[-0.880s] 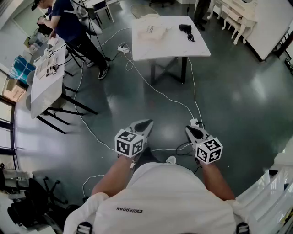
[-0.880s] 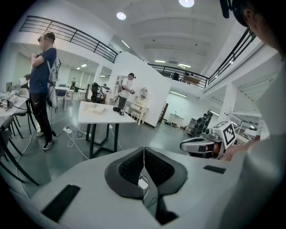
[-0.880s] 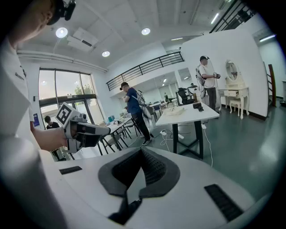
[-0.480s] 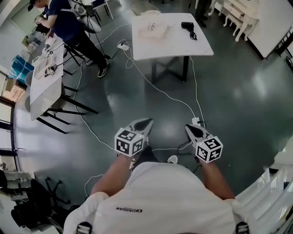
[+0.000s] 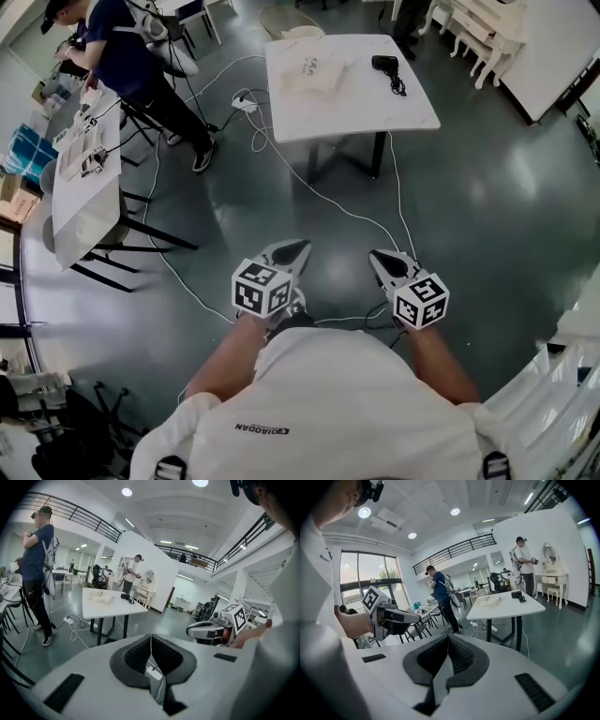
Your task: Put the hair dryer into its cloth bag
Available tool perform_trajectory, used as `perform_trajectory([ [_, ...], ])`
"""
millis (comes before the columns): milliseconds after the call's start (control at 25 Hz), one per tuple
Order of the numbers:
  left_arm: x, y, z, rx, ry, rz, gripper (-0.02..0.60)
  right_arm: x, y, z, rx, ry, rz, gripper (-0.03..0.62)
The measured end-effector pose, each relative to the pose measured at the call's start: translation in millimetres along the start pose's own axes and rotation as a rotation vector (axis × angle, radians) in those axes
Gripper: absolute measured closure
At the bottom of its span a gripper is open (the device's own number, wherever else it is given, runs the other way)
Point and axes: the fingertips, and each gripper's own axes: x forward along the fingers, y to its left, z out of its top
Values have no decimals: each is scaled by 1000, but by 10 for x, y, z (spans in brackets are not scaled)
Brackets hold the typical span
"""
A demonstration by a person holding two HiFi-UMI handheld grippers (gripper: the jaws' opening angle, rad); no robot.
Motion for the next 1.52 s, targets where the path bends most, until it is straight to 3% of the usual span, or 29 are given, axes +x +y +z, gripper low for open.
perform_trajectory([
  [240,-8,654,345,28,-9,-37,549,609,-23,375,17,-17,-57,571],
  [520,5,1337,450,49,18,-84,549,1246,85,485,48,-9,-105,572],
  [680,9,1631,563,63,14,-93,549,1446,97,585,12,3,-137,571],
  [1040,42,1817,569,49,31,-128,549,1683,-17,606,17,36,-164,572],
  [1520,542,2010,671,0,62,-61,549,1932,-621,599,50,68,-104,571],
])
